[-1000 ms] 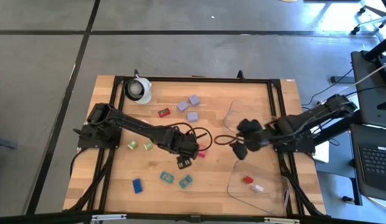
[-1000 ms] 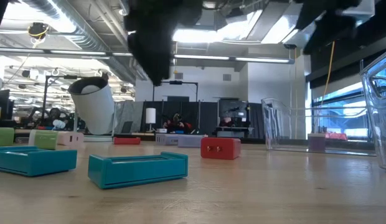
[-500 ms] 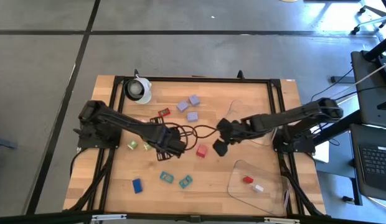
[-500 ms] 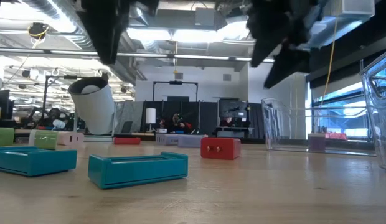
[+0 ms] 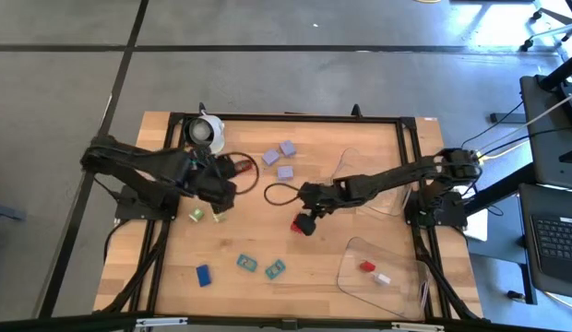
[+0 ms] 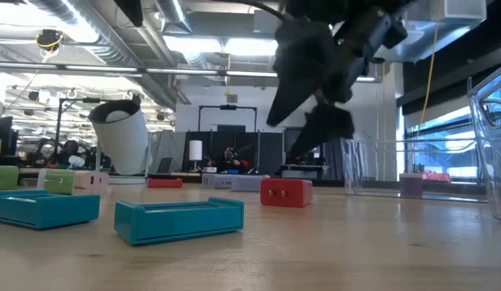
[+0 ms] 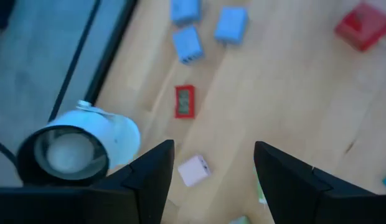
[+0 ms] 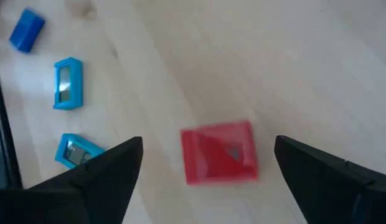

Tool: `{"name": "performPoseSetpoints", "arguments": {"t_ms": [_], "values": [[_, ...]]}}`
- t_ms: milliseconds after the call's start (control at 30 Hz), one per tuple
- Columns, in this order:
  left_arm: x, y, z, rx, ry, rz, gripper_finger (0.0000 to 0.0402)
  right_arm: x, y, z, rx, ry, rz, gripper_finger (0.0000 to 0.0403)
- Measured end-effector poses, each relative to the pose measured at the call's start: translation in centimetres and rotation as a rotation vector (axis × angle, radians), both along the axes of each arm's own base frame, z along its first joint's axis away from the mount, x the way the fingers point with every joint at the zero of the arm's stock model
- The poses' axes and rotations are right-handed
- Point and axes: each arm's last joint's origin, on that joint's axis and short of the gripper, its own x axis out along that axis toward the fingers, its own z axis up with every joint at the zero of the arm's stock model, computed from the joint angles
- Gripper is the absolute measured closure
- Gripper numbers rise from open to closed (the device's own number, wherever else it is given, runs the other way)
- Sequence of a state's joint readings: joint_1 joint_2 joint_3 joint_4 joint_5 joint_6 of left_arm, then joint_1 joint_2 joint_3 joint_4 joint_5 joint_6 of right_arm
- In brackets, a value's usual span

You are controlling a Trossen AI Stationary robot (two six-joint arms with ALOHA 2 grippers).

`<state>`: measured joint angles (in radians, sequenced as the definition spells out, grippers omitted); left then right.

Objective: Pick & Place Office items
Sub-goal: Put the red charger adapter into the top transparent bin

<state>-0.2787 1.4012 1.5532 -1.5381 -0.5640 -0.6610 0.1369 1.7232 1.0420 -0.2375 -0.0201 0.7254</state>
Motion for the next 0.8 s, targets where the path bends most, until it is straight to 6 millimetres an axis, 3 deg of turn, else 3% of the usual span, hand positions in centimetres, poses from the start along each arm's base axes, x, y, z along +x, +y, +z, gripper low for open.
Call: {"name": "performPoseSetpoints", "arguments": {"t_ms": [300, 533, 800], "values": [[-2.9, 1.0, 2.2, 0.027, -0.132, 0.033, 0.0185, 1.0, 1.2, -2.5, -0.148, -0.011, 0.175, 0.0041], [-3.1, 1.1, 2.3, 0.024, -0.148, 0.046, 0.0185, 1.2, 1.4, -4.1, -0.181, 0.032, 0.199, 0.0042], [-3.1, 1.1, 2.3, 0.025, -0.148, 0.046, 0.0185, 1.2, 1.3, -4.5, -0.247, 0.044, 0.228, 0.0042]]}}
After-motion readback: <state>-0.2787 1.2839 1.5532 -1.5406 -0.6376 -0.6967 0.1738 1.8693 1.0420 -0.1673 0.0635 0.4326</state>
